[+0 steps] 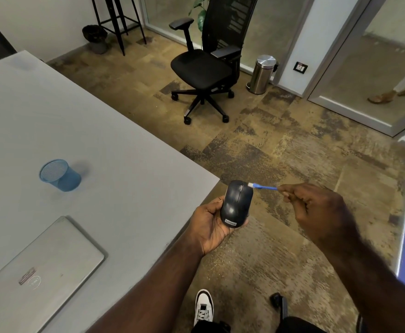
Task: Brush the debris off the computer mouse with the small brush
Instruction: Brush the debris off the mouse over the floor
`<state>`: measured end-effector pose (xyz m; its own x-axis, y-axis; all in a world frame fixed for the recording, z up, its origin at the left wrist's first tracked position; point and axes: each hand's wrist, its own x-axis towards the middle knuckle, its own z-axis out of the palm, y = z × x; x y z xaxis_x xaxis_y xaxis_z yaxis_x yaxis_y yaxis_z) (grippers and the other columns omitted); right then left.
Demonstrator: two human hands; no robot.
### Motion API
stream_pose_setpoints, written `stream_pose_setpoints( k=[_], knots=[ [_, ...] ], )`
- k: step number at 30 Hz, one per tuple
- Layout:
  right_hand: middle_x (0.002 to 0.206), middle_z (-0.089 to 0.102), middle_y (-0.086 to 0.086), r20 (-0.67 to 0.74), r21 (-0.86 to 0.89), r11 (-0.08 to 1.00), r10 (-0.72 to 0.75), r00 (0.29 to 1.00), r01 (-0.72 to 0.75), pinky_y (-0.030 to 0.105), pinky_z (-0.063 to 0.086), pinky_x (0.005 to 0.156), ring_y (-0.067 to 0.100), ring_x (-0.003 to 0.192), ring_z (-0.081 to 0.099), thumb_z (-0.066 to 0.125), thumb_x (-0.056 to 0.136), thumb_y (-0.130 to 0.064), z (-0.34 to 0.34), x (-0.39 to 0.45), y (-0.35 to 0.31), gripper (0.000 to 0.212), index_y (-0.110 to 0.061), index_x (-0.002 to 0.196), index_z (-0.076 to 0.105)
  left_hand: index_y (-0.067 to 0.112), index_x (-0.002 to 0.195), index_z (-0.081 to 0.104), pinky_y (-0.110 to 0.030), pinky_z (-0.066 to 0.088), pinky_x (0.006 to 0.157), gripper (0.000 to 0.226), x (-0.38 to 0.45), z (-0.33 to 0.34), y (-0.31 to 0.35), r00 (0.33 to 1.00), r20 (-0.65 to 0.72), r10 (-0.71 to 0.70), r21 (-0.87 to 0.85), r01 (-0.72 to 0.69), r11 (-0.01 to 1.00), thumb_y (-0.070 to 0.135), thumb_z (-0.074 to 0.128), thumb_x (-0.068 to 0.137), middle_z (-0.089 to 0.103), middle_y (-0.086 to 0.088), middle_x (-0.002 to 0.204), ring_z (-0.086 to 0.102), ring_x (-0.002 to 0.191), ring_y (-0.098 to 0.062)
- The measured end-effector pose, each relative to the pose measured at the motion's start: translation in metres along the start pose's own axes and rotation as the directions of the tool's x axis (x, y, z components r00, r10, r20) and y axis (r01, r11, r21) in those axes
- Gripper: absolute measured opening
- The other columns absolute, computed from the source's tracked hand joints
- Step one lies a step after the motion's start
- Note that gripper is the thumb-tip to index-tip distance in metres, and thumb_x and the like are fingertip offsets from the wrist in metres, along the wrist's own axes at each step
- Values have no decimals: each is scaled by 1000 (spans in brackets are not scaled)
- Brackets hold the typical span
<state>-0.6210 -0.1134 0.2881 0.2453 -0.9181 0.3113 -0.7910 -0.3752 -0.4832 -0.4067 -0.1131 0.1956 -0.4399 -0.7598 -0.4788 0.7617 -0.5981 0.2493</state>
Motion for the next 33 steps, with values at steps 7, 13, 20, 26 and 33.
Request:
stream_pose_setpoints(
  k=[7,13,20,26,33],
  knots=[
    [84,73,-9,215,37,992,-123,969,118,16,51,54,-1,66,63,67,84,-9,-1,-19,-12,17,-18,96,74,-5,119,60,-58,55,83,36,2,1,2,995,-77,64,-120,-73,990,10,35,97,67,-26,115,68,97,-38],
    [94,75,1,82,-18,996,-86,993,88,11,52,58,0,68,65,69,80,3,-8,-10,-4,29,-10,106,73,-4,125,55,-59,46,89,37,1,9,2,996,-89,26,-125,-37,991,12,38,97,63,-27,121,60,108,-40],
    [89,75,-6,189,77,982,-186,964,174,16,56,60,-1,74,68,67,79,-1,-1,-28,-13,26,-16,100,74,-2,125,54,-56,48,92,36,3,2,2,990,-114,83,-80,-93,993,12,34,99,70,-23,109,68,97,-35],
    [101,76,2,72,13,994,-110,991,109,27,61,68,10,86,72,70,81,-2,10,-22,-26,30,-12,108,73,0,121,58,-55,44,98,34,3,6,-1,992,-90,87,-54,-92,994,8,35,97,70,-21,110,64,105,-33],
    [87,74,-5,182,76,993,-99,978,86,11,47,45,-5,58,61,70,82,-1,12,-28,-31,26,-16,103,73,1,125,57,-50,48,94,38,2,0,-2,990,-81,113,-37,-116,993,10,40,93,67,-20,115,67,100,-31]
  ],
)
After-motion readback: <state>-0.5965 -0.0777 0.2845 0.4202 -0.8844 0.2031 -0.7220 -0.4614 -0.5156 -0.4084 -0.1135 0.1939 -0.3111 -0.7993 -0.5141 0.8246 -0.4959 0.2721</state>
